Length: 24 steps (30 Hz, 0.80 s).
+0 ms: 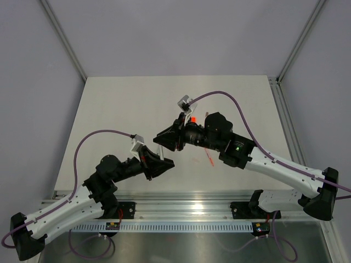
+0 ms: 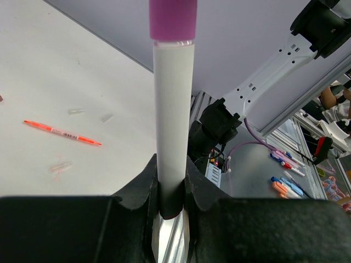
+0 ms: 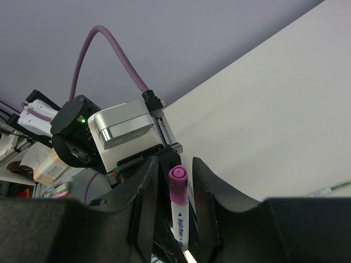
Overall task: Insert the pens into the pen caps
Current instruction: Press the pen cap onto the pen.
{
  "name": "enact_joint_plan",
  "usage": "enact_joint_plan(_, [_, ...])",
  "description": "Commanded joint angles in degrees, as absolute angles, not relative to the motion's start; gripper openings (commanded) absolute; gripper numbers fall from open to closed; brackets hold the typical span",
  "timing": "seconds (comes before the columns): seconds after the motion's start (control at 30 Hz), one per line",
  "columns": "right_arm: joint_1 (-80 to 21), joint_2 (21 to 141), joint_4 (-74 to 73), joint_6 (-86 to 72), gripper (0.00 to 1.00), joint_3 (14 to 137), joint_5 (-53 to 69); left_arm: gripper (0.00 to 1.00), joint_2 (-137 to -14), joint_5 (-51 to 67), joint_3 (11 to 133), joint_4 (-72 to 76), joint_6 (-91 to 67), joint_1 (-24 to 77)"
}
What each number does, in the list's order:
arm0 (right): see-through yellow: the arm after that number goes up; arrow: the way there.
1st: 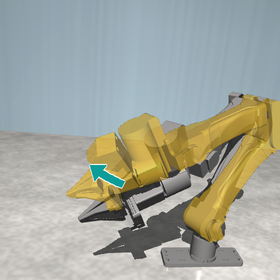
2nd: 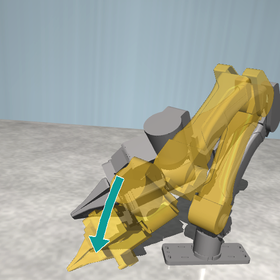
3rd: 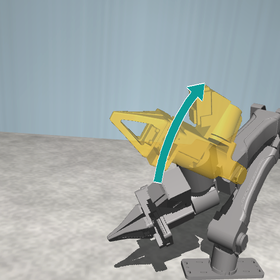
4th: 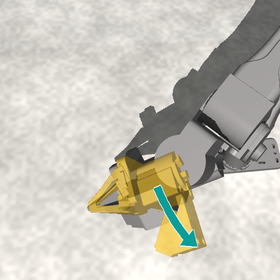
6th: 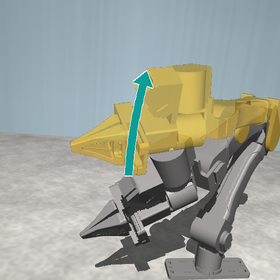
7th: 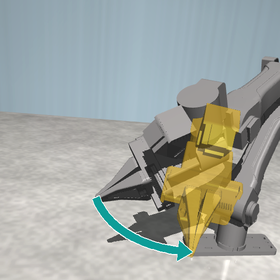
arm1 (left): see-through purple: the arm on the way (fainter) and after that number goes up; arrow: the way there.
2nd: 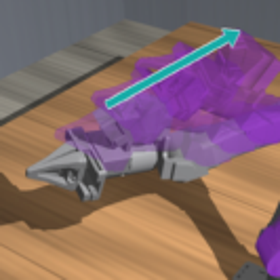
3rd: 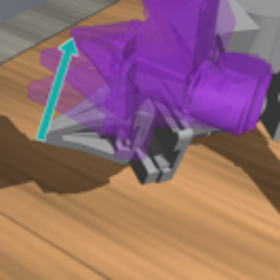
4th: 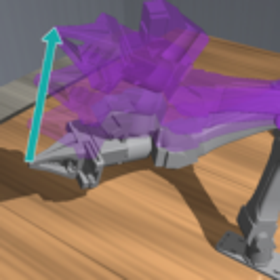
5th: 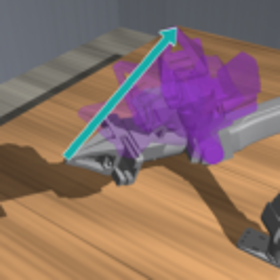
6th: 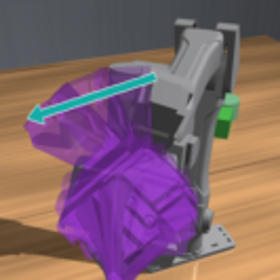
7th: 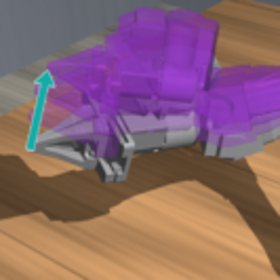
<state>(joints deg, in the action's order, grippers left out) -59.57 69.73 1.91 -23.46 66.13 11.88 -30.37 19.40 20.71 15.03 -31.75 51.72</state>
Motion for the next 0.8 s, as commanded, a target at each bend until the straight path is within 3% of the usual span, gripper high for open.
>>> enact_joint_plan(0.0, [-59.06,69.61,4.13,-24.34,0.37,65.48,13.54,0.0,-30.06,17.84,21.97,18.9,-31.03,51.68])
enact_joint_plan(0.1, [-59.06,69.7,4.04,-24.61,0.36,65.13,13.62,0.0,-29.97,17.75,21.8,18.9,-31.2,51.68])
enact_joint_plan(0.33, [-59.06,69.7,4.92,-23.47,0.0,64.95,18.53,0.0,-29.97,20.38,21.88,20.65,-32.34,51.68])
enact_joint_plan(0.77, [-58.45,68.29,6.07,-22.32,0.0,65.47,29.18,0.0,-28.91,32.33,23.73,25.04,-37.26,51.68])
